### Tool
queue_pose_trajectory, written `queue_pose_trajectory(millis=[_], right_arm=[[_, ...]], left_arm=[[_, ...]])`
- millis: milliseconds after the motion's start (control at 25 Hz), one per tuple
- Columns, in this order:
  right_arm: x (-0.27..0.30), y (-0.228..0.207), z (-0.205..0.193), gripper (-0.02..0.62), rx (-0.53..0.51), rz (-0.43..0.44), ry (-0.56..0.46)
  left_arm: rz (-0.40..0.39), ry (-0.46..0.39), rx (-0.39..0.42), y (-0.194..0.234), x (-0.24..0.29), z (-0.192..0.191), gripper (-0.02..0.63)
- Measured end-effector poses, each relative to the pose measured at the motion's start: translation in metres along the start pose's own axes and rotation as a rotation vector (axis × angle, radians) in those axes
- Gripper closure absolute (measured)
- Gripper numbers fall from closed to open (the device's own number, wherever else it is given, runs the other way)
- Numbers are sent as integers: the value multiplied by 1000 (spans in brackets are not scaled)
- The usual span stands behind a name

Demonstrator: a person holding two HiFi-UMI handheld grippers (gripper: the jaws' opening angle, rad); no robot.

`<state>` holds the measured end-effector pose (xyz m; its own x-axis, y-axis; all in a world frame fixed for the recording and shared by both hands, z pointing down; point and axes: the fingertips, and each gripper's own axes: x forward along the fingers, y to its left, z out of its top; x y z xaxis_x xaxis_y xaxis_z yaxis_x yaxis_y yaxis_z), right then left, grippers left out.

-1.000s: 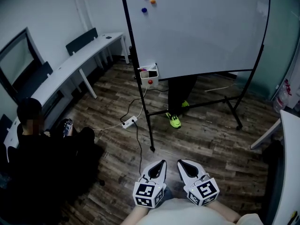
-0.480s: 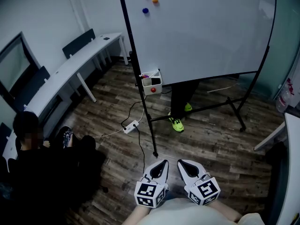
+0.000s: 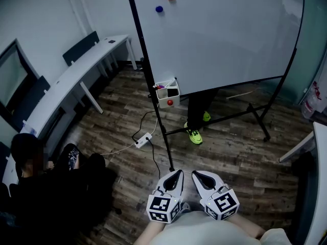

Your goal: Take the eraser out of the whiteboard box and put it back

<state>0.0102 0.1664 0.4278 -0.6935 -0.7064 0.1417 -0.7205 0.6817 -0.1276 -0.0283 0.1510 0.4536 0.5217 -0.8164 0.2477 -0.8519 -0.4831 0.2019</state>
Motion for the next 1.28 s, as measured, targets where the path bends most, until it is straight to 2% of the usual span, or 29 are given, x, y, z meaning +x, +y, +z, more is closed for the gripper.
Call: queue_pose_trajectory(millis=[360,760,1280], right_arm=[[50,-12,10,591,-3,-16,-4],[82,-25,14,591,0,-34,0],[92,-32,20,591,34,-11,0]], left_arm=[[-2,-3,3,46,23,16,606],[-7,5,2,76,40,23,606],[-3,37,-13,83,58,24,606]])
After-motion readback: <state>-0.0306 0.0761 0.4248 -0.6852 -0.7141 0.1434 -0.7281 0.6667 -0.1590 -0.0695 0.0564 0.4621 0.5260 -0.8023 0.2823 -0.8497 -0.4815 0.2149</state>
